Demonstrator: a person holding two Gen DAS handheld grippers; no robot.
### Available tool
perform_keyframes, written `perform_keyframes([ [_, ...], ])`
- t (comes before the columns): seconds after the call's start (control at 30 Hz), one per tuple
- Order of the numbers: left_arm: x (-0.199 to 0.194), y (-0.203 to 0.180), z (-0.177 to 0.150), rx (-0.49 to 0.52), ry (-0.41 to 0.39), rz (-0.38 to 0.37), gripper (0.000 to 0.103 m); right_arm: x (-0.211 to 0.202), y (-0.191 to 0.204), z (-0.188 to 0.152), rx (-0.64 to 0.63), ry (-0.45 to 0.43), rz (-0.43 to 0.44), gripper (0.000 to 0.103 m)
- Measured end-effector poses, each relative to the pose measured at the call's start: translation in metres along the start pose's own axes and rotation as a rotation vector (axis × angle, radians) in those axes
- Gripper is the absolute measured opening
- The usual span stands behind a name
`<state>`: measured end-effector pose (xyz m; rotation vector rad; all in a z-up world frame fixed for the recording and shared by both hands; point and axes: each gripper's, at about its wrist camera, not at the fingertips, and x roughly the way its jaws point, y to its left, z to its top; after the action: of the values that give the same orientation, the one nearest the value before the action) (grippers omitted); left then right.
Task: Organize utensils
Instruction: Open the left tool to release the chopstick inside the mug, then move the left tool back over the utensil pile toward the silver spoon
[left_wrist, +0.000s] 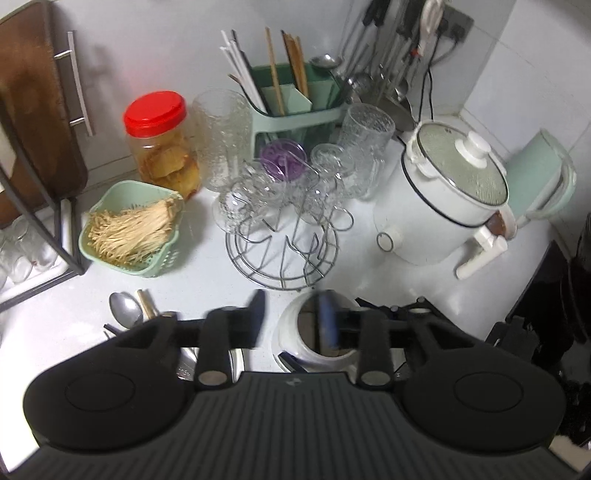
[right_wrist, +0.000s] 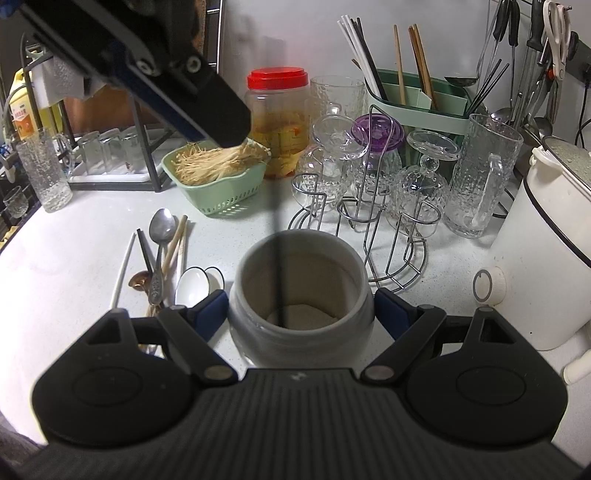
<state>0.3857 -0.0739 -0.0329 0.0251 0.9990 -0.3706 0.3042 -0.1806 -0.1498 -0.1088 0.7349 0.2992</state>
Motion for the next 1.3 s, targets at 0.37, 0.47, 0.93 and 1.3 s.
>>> perform_keyframes([
  [0.37,-0.036,0.016,-0.015,-0.056,-0.075,0.01,0.046,-0.001,-0.002,0.0,0.012,0.001,-0.007,0.088],
  [0.47,-0.041,0.022,-0.021,-0.081,-0.086,0.014,0.046,-0.001,-0.001,0.0,0.013,0.007,-0.011,0.088],
  [0.93,-0.023,0.051,-0.072,-0.165,-0.079,0.055,0.046,-0.011,0.006,-0.01,0.032,0.001,-0.047,0.088],
  [1.3,-0.019,0.057,-0.102,-0.17,-0.066,0.08,0.046,-0.025,0.015,-0.022,0.053,-0.013,-0.066,0.088],
])
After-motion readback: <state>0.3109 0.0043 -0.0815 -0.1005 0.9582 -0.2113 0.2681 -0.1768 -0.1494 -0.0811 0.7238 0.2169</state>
